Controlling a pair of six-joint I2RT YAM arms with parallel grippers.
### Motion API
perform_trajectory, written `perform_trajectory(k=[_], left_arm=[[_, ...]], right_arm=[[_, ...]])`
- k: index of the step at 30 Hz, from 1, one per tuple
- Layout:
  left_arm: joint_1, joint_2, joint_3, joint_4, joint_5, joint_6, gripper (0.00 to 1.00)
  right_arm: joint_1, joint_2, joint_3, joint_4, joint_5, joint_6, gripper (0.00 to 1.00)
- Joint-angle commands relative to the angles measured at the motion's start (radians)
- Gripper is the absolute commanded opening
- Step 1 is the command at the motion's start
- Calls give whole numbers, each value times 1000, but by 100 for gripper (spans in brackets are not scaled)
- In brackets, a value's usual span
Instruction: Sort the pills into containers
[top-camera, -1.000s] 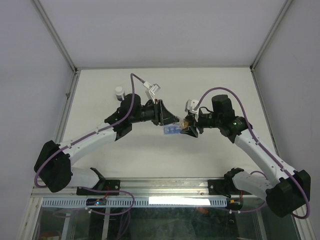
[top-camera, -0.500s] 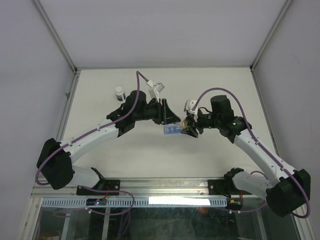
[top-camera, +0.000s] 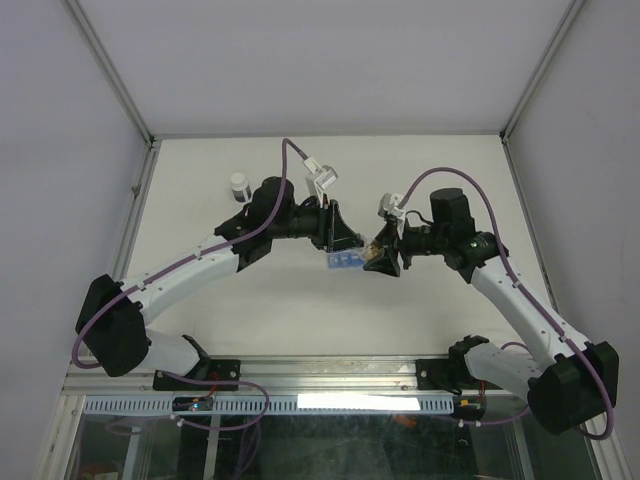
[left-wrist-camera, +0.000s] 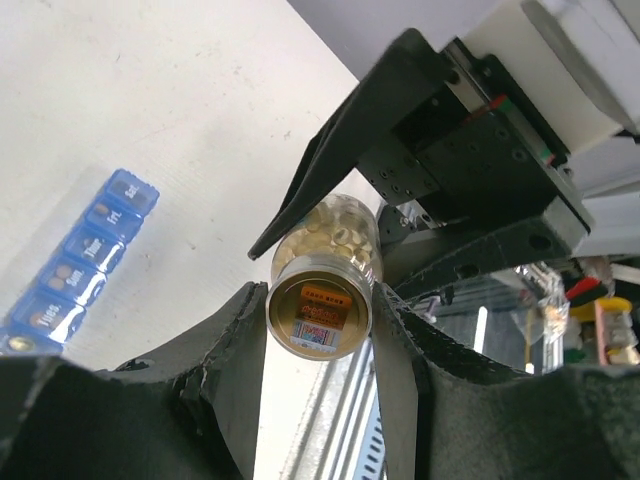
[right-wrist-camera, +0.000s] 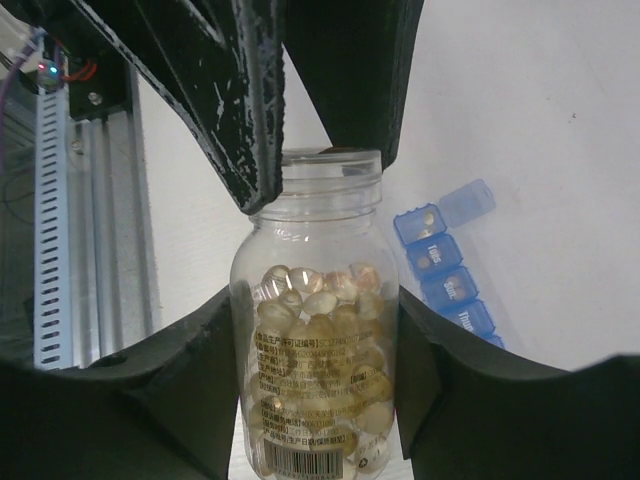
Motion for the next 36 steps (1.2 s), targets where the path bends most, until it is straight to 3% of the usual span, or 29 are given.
perform_trajectory(k=[1,9,13,22,26,31,36], left_arm=[[-34,14,13,-47,108,203,12],[-36,13,25,-139,295,652,10],[-36,31,67,-151,298,742,18],[-35,78,178,-145,199,653,58],[-35,20,153,-69,139,597,72],[-35,-88,68,63,70,542,98],[-33,-183,-17,133,56,517,99]], right_arm=[[-24,-28,36,190,-211,85,0],[-30,-23,21,202,-305,85,0],[-29,-25,17,204,-322,84,0],[-33,-42,14,190,-316,59,0],[-33,-43,14,184,-317,50,0],[-37,-43,11,184,-326,44,0],[-39,-45,4,188,-339,34,0]])
